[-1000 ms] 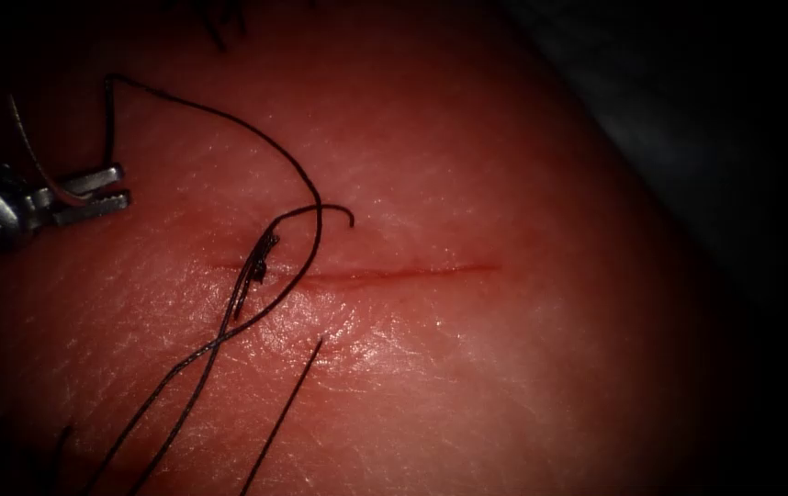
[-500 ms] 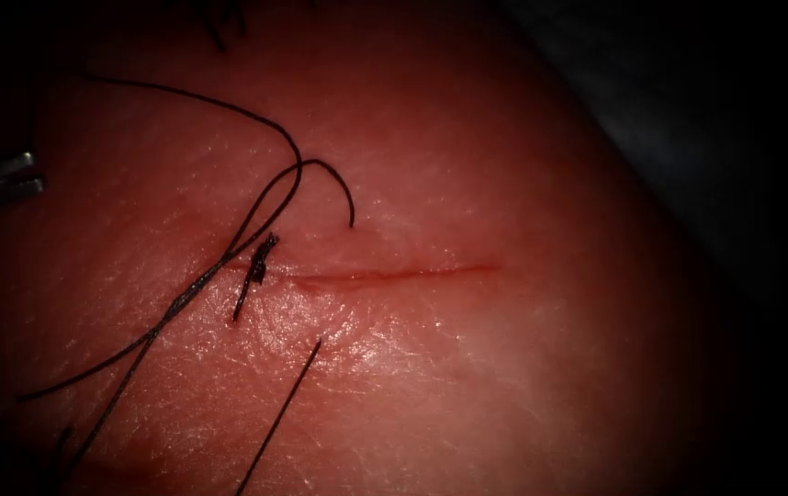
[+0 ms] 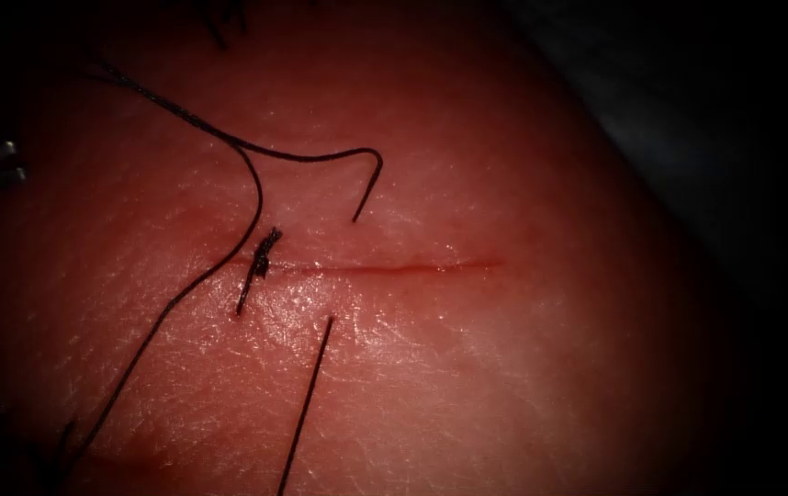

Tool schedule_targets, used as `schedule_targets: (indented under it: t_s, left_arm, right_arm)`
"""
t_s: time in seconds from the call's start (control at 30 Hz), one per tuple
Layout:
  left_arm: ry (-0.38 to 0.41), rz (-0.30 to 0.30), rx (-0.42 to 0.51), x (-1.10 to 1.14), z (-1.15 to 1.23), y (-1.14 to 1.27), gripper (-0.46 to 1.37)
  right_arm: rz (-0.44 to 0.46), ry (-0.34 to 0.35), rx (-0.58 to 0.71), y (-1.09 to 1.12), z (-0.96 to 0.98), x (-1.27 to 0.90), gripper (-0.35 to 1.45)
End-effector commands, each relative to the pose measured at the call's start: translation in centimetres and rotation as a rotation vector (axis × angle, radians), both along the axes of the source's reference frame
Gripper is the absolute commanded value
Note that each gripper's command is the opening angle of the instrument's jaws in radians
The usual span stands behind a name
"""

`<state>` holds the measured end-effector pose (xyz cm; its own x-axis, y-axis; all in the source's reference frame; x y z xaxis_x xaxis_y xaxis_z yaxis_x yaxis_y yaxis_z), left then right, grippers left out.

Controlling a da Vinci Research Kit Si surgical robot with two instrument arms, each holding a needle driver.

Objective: Wound Closure
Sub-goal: Pull the string through the cut with the right gripper

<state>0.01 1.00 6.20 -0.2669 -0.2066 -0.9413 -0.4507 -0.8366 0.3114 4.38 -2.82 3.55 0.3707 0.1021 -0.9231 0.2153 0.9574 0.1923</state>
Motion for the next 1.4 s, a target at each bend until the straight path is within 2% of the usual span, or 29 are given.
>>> schedule_targets:
  t_s: [0.03, 0.17, 0.2, 0.27, 0.4, 0.77, 0.97, 1.13, 1.27, 1.4]
  left_arm:
    - [0.005, 0.007, -0.005, -0.01, 0.01, -0.01, -0.35]
    - [-0.001, 0.010, -0.007, -0.10, 0.03, -0.04, -0.35]
    - [-0.002, 0.014, -0.009, -0.14, 0.04, -0.04, -0.35]
    - [-0.003, 0.015, -0.010, -0.16, 0.04, -0.04, -0.35]
    - [-0.009, 0.017, -0.009, -0.23, 0.06, -0.05, -0.35]
    - [-0.012, 0.021, -0.005, -0.30, 0.10, -0.11, -0.35]
    - [-0.016, 0.026, -0.002, -0.36, 0.11, -0.11, -0.35]
    - [-0.017, 0.027, -0.004, -0.39, 0.12, -0.12, -0.35]
    - [-0.015, 0.029, -0.004, -0.39, 0.12, -0.14, -0.35]
    - [-0.013, 0.031, -0.003, -0.39, 0.12, -0.14, -0.35]
  right_arm:
    - [0.022, 0.008, -0.001, 0.07, 0.02, -0.07, 1.14]
    - [0.070, 0.013, -0.015, 0.36, 0.10, -0.31, 1.11]
    - [0.094, 0.020, -0.022, 0.50, 0.15, -0.41, 1.10]
    - [0.105, 0.021, -0.019, 0.57, 0.18, -0.46, 1.10]
    - [0.143, 0.030, -0.027, 0.87, 0.30, -0.71, 1.06]
    - [0.217, 0.015, -0.045, 1.36, 0.55, -1.07, 1.03]
    - [0.235, -0.016, -0.063, 1.64, 0.80, -1.11, 1.02]
    - [0.252, -0.044, -0.072, 1.90, 1.13, -1.08, 0.94]
    - [0.257, -0.033, -0.080, 2.06, 1.38, -1.00, 0.91]
    - [0.260, -0.026, -0.079, 2.10, 1.52, -0.91, 0.91]
